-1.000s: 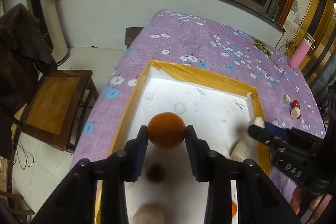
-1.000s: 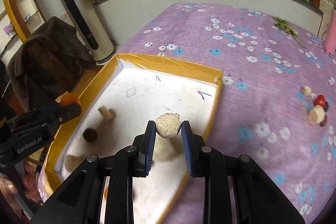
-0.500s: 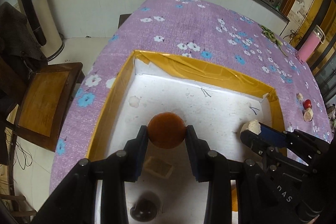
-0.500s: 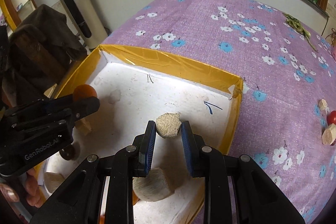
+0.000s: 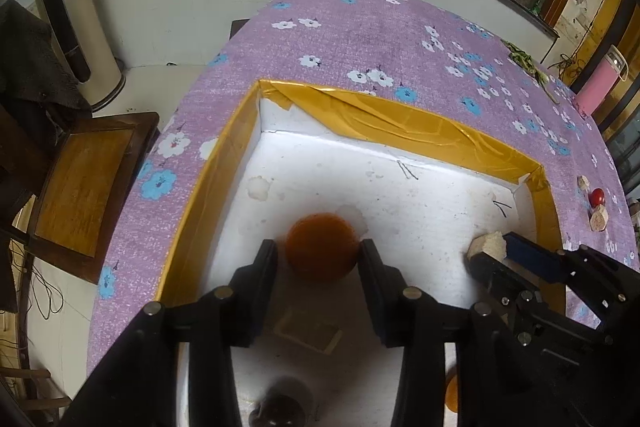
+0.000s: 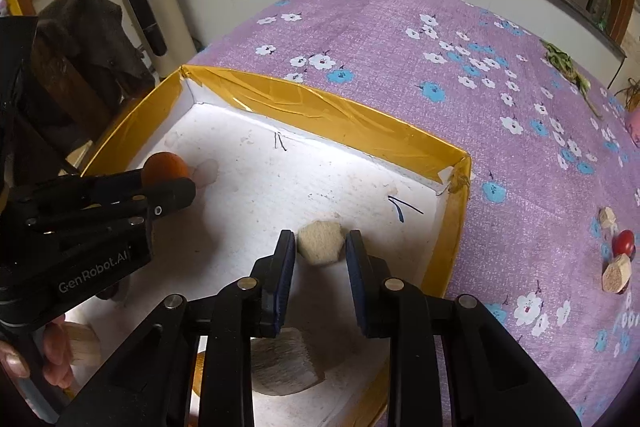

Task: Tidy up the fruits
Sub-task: 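Carry the mandarin and cake piece into the tray and open both tools, then move both tools back toward the remaining fruit on the bedspread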

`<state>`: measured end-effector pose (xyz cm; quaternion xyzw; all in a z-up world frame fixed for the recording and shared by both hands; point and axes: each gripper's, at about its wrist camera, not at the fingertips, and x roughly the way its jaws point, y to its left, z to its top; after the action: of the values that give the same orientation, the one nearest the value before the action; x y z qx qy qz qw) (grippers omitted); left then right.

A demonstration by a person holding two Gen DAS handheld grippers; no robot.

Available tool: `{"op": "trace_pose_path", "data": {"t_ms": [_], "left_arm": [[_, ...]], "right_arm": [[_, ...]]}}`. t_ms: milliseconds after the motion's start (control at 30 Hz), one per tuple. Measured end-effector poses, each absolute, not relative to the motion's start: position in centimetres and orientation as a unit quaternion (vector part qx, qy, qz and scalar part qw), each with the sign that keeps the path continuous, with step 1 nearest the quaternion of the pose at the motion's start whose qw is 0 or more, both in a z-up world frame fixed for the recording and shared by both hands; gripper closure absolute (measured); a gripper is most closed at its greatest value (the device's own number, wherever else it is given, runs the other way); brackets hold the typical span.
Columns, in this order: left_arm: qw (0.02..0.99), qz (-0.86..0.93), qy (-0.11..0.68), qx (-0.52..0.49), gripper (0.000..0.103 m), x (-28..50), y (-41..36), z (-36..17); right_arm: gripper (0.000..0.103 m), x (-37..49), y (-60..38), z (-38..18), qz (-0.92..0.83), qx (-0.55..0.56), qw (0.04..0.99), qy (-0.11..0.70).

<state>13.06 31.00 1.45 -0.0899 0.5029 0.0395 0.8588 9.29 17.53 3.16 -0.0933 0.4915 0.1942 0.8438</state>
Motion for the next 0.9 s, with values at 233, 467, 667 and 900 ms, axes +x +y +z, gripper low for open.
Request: {"op": "trace_pose_path", "data": {"t_ms": [233, 467, 667, 900], "left_arm": [[0.863, 0.040, 0.494, -0.096, 0.044, 11.9, 30.9, 2.3], [0.876, 0.042, 0.471, -0.095, 0.035, 9.3, 30.7, 4.0], [0.890, 0.059, 0.444, -0.087, 0.027, 5.7, 30.7, 5.8], [0.904, 0.102, 0.408, -0.082, 0.015, 0.4, 31.2, 7.7]], "right_arm": [[0.072, 8.1, 17.3, 3.6, 0.186, -0.106, 0.849, 0.483], [0.071, 5.6, 15.9, 4.9, 0.190, -0.091, 0.854, 0.475], [0.068, 2.3, 15.0, 6.0, 0.197, -0.081, 0.861, 0.462], [0.063, -2.1, 14.5, 6.6, 0.203, -0.102, 0.863, 0.451]]}}
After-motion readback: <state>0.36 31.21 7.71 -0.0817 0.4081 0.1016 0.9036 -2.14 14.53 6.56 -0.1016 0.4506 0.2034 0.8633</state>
